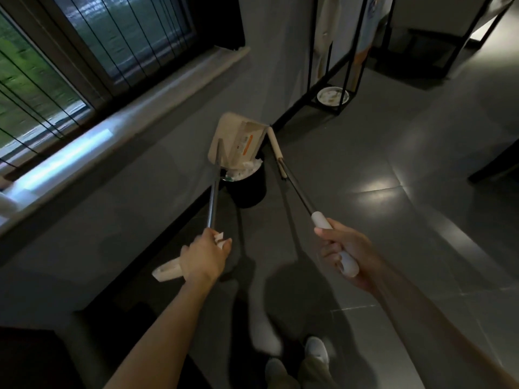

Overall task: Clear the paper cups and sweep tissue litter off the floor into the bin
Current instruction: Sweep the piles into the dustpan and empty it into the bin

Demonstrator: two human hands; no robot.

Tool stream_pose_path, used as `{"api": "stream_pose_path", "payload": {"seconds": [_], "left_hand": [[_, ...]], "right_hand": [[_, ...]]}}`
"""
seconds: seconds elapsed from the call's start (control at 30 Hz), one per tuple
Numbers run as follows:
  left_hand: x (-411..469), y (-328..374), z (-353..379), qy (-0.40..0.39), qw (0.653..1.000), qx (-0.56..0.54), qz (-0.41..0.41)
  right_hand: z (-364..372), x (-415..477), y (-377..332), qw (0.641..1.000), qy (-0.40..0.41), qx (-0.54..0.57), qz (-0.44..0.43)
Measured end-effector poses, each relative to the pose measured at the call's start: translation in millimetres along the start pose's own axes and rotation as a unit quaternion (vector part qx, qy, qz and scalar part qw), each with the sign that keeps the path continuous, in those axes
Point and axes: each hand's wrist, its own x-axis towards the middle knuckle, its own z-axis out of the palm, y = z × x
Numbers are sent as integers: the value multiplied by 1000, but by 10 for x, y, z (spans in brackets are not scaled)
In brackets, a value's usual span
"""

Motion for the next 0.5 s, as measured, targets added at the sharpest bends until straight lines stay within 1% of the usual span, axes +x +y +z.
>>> {"api": "stream_pose_path", "payload": {"seconds": [0.07,0.13,0.2,0.3,0.5], "left_hand": [[-58,27,206,-34,999,-4,-16],[-135,14,331,-34,999,24,-12],[-136,1,327,-8,1000,28,-12],[-71,25,145,35,999,-1,-9],[-171,54,-234,97,995,-6,16]], "right_hand": [[-66,38,-4,1000,10,15,16],[-138,65,16,999,20,16,29],[-207,83,48,998,35,24,35],[-235,82,85,997,51,40,45],[-37,-32,68,998,31,50,21]]}}
